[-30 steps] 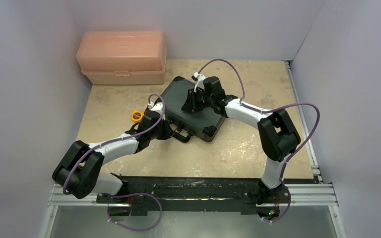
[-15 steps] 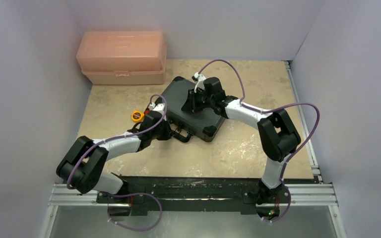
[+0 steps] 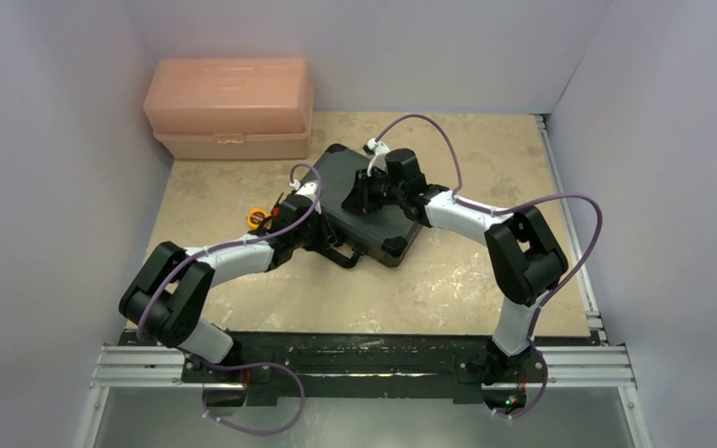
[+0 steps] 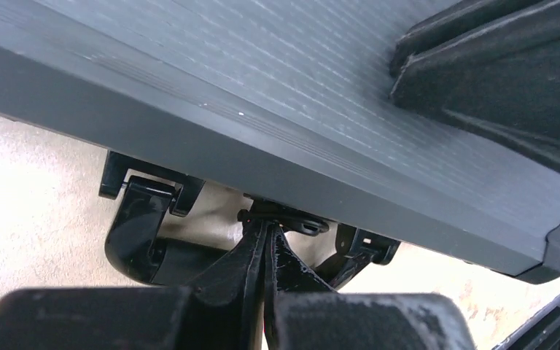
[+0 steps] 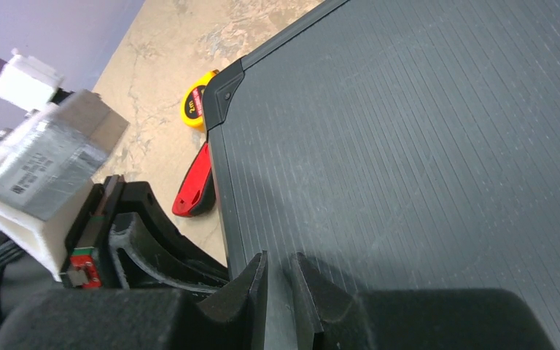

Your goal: Pack up texas hold em set

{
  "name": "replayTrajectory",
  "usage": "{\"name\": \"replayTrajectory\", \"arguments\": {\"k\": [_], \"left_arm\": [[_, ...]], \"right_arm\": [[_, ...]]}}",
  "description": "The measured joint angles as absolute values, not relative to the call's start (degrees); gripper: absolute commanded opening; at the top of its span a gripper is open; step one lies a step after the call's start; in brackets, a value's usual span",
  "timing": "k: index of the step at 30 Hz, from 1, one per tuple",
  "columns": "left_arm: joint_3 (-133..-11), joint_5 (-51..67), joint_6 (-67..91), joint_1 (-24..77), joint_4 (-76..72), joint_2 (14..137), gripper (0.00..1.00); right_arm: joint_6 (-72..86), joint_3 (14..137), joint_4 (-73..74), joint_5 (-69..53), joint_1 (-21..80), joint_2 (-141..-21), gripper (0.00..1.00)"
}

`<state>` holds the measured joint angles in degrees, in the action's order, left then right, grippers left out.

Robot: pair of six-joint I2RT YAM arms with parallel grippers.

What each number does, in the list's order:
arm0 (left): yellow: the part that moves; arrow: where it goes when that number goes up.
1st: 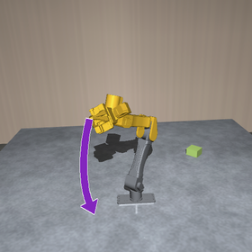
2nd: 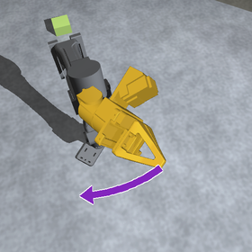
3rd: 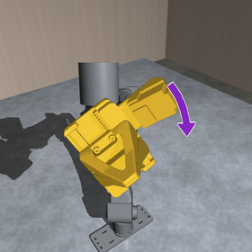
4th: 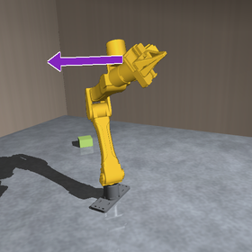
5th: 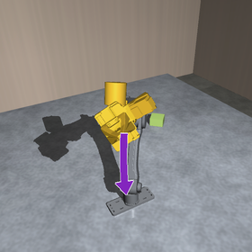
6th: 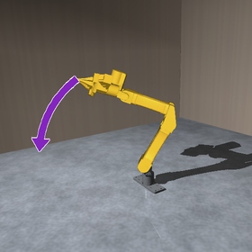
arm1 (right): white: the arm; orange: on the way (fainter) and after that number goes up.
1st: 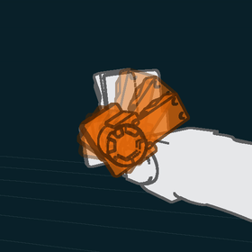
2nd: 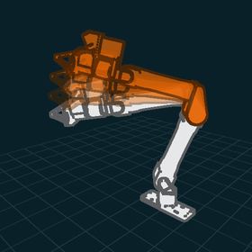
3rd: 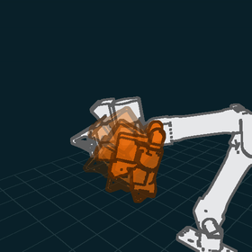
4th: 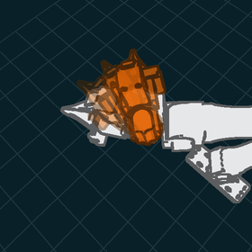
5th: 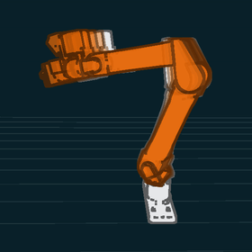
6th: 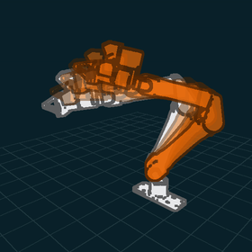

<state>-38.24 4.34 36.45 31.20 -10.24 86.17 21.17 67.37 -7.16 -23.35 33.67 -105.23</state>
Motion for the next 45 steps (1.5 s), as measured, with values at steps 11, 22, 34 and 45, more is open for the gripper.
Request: {"name": "replayTrajectory", "arguments": {"k": [11,22,34,45], "left_arm": [[-42.4,4.6,36.4,31.2,-4.2,88.4,0.0],[-43.0,3.9,36.4,31.3,-2.7,87.4,0.0],[-43.0,2.8,38.7,31.3,-2.7,89.0,0.0],[-43.4,2.3,41.9,31.3,-2.3,90.7,0.0]], "right_arm": [[21.1,67.2,-7.3,-23.3,33.7,-105.2,0.22],[21.1,67.2,-7.3,-23.3,33.7,-105.2,0.21],[21.2,67.2,-7.3,-23.3,33.6,-105.3,0.21],[21.2,67.2,-7.4,-23.4,33.6,-105.3,0.21]]}}
